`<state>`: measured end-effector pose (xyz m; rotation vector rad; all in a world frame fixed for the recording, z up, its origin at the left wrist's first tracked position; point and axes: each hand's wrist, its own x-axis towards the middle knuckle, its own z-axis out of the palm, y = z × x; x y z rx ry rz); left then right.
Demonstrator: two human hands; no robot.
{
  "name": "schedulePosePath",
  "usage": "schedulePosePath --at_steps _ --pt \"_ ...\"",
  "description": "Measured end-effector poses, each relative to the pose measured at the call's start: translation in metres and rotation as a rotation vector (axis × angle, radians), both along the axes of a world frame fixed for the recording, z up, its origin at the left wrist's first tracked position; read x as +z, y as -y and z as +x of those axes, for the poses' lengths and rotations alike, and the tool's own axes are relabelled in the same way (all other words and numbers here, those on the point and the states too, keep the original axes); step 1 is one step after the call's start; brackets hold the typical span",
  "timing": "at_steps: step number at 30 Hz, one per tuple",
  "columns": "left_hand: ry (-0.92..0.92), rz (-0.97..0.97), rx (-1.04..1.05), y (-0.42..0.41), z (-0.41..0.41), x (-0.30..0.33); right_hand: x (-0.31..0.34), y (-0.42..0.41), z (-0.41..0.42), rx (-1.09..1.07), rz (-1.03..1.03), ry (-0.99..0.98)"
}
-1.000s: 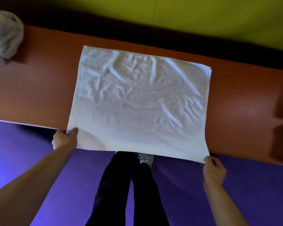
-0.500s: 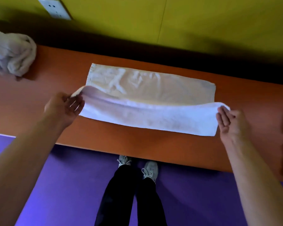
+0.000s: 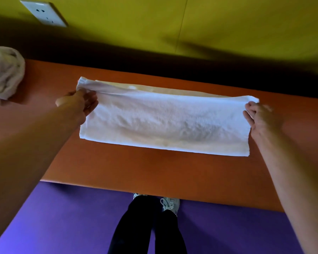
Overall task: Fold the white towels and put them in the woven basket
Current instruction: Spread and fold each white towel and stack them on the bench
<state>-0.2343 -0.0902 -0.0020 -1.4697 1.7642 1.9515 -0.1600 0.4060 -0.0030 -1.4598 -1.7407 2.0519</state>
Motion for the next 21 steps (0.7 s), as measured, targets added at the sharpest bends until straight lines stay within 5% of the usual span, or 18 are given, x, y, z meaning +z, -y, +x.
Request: schedulePosePath --at_steps 6,12,14,17,21 --pt "-0.015 -0.172 -0.042 -0.009 -0.008 -0.014 -0.016 0.004 -0.015 0.023 0.199 0.077" --pt "-0.171 -0.857 -0.847 -0.04 0.041 -0.027 -0.032 0.008 0.012 0.309 0.726 0.469" --pt "-0.264 -0.968 -1.138 -0.06 0.063 -0.03 -0.036 0.007 0.026 0.392 0.715 0.628" --pt "-0.15 -1.017 -1.473 -0.085 0.089 -0.04 -0.04 0.005 0.041 0.456 0.685 0.746" --pt "-0.013 -1.069 -1.499 -0.099 0.101 -0.045 -0.036 0.0 0.048 0.366 0.49 0.695"
